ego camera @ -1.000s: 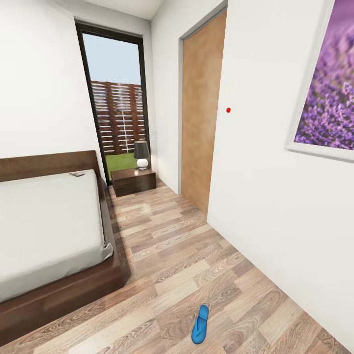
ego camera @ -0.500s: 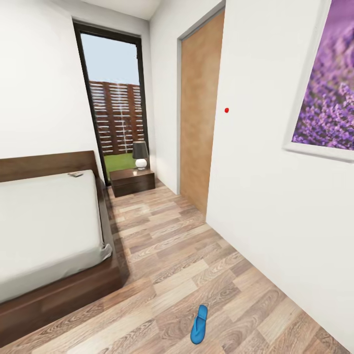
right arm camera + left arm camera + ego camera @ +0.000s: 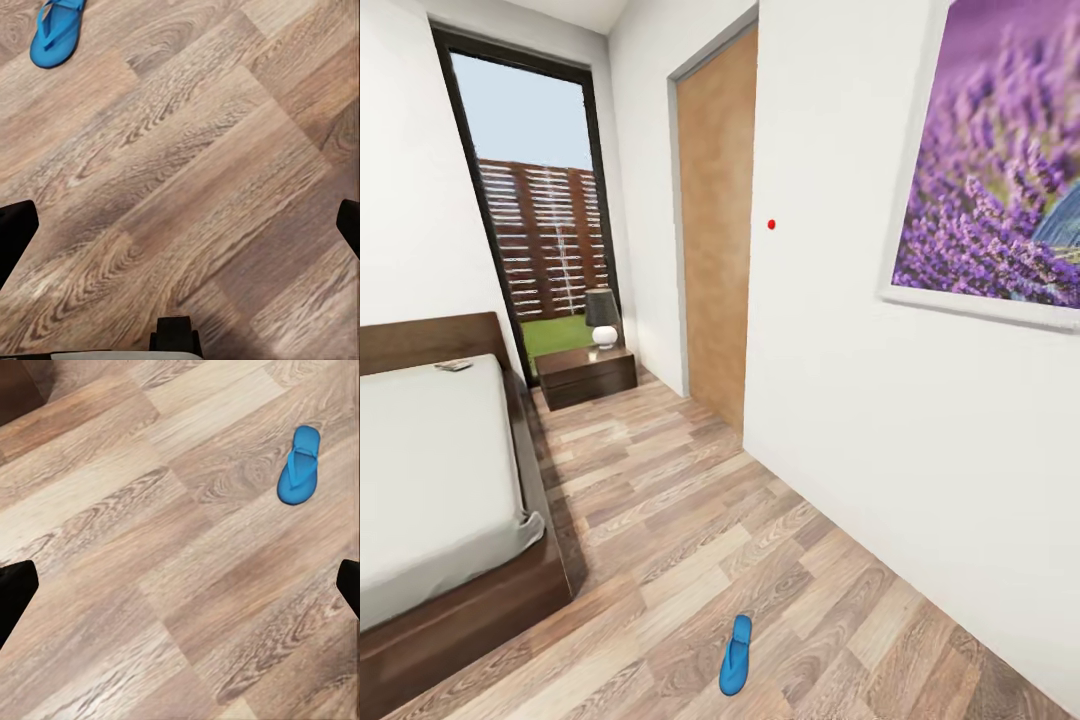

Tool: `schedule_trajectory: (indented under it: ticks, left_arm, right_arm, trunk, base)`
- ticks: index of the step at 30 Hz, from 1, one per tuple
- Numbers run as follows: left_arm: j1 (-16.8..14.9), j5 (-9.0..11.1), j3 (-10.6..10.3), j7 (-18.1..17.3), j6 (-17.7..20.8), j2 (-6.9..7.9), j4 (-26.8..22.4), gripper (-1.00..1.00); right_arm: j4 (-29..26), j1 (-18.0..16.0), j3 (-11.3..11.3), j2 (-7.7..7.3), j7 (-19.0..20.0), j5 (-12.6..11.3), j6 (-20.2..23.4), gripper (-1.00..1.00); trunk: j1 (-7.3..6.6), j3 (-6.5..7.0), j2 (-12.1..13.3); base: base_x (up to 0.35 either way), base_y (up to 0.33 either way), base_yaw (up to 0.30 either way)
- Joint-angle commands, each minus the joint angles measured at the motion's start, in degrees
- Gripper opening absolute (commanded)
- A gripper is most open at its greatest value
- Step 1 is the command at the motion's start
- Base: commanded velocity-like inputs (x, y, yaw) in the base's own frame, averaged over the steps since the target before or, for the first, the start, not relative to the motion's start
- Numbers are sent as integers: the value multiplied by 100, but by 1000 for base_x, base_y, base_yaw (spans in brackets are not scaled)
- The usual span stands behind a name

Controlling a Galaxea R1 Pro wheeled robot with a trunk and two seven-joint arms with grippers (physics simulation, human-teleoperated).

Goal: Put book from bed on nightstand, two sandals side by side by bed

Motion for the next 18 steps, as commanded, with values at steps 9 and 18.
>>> schedule_trajectory:
  ticks: [9,18]
  left_arm:
    - [6,7,4,1,-7,-1,-7,100]
    - [7,7,4,1,-10,-1,-7,100]
  right_arm:
    - [-4,1,-8,1,8,-2,-11,100]
    - [-2,1,-8,1,8,-2,-11,100]
  trunk:
    - [0,-3,-2]
    - [0,-3,-2]
  base:
    - [0,0,-300]
    - [0,0,-300]
